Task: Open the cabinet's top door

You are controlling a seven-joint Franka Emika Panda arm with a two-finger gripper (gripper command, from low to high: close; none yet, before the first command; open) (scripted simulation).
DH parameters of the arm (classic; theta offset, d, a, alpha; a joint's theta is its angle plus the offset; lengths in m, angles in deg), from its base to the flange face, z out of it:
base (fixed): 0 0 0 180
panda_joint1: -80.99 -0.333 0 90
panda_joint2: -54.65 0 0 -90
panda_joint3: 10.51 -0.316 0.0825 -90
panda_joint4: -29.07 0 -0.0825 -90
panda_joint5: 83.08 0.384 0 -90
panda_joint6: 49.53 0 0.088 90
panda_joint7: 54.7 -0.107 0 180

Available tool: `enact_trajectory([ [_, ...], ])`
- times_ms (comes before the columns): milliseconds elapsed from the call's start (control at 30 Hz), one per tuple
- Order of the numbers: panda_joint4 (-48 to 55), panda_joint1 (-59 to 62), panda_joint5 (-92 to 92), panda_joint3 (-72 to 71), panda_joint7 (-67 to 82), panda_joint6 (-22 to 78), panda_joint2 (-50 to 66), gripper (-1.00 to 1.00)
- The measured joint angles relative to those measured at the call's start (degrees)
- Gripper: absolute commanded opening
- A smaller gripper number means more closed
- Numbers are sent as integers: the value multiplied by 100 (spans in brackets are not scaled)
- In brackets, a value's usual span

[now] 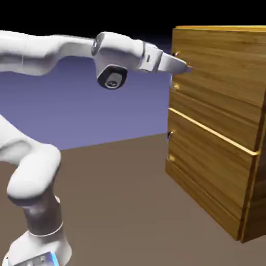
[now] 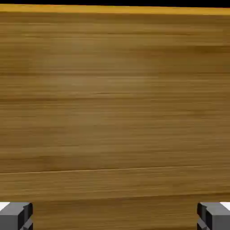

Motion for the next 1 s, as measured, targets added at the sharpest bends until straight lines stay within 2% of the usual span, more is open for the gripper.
enact_trajectory([
  [1000, 2665, 3221, 7477, -3716, 4714, -588, -1186, 0],
])
